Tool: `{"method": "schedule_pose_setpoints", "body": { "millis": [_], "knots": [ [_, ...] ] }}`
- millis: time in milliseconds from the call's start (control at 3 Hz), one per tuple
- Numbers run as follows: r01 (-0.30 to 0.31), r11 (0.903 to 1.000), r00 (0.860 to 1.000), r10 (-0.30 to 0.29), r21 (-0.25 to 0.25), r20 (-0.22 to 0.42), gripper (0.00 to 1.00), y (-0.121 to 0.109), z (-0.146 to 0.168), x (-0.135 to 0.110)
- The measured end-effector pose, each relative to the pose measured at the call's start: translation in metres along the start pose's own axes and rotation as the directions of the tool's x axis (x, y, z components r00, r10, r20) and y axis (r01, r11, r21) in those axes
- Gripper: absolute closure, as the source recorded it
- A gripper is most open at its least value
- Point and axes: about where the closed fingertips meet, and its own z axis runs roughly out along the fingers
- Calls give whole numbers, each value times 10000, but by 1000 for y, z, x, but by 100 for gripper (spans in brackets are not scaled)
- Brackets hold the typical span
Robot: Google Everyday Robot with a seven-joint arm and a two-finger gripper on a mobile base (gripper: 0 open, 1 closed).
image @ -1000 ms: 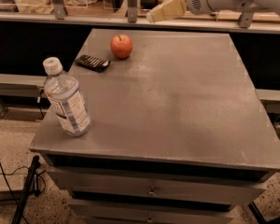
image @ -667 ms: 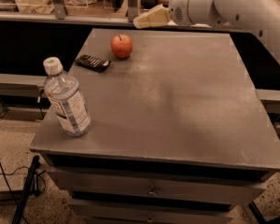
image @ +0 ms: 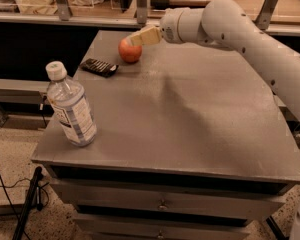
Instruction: Move apple near blue plastic bottle
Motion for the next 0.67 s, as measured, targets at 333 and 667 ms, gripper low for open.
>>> {"method": "schedule_pose_setpoints", "body": {
  "millis": [333, 667],
  "knots": [
    [-6, 9990, 9999, 0, -452, -140, 0, 17, 21, 18],
    [-25, 9970, 9993, -4, -779, -374, 0, 31, 37, 33]
  ]
}}
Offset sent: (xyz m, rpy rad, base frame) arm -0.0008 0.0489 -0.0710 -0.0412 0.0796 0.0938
